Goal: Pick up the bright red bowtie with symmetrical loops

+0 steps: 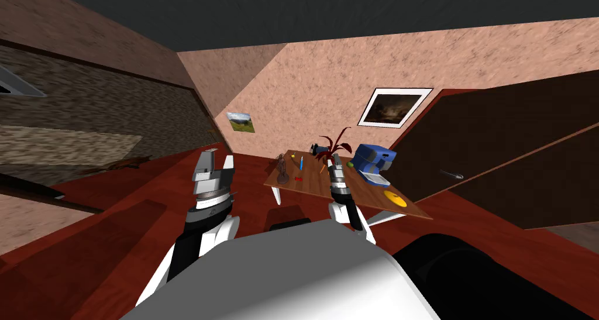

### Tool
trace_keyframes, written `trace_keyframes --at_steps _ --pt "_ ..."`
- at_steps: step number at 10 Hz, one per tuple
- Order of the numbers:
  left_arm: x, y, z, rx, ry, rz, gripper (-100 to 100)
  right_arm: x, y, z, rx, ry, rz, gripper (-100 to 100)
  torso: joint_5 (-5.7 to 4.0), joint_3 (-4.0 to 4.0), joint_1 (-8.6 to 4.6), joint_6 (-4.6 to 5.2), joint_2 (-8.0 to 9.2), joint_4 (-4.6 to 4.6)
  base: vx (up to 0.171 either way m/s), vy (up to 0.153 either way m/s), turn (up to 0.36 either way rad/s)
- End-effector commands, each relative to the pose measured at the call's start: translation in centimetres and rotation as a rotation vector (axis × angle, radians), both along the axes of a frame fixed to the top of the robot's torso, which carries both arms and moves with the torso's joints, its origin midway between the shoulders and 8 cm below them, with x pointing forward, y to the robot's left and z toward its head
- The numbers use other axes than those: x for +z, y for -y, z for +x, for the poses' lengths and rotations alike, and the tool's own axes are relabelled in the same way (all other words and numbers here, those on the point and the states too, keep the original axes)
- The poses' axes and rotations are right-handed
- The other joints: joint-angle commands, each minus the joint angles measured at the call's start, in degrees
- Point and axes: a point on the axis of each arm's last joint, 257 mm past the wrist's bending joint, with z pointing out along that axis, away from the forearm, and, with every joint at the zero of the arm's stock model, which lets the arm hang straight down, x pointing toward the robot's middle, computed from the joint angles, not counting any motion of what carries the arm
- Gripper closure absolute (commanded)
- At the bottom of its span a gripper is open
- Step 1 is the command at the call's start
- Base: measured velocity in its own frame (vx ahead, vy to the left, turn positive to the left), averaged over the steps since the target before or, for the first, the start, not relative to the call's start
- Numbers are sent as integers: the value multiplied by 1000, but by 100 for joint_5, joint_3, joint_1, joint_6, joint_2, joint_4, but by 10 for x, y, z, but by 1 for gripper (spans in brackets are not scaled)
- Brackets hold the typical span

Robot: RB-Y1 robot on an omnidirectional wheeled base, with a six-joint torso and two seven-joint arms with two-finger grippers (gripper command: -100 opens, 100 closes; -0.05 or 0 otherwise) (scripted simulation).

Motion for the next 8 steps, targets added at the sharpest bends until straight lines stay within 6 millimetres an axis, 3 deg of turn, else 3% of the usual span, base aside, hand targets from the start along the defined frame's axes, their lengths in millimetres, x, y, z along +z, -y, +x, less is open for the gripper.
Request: trace_keyframes --at_steps 1,5,6,8 --pt "0 0 0 0 0 0 0 -11 -2 5 13 -36 -40 -100 0 0 0 0 0 0 -17 3 114" --pt "0 0 0 0 0 0 0 -49 -5 18 41 -154 -148 -100 0 9 -1 -1 16 4 -42 6 141" --pt "0 0 0 0 0 0 0 -49 -6 18 45 -156 -157 -100 0 9 -2 -2 15 3 -27 4 60" --pt "0 0 0 0 0 0 0 -78 -6 25 61 -237 -228 -100 0 5 1 -2 9 2 -25 16 172"
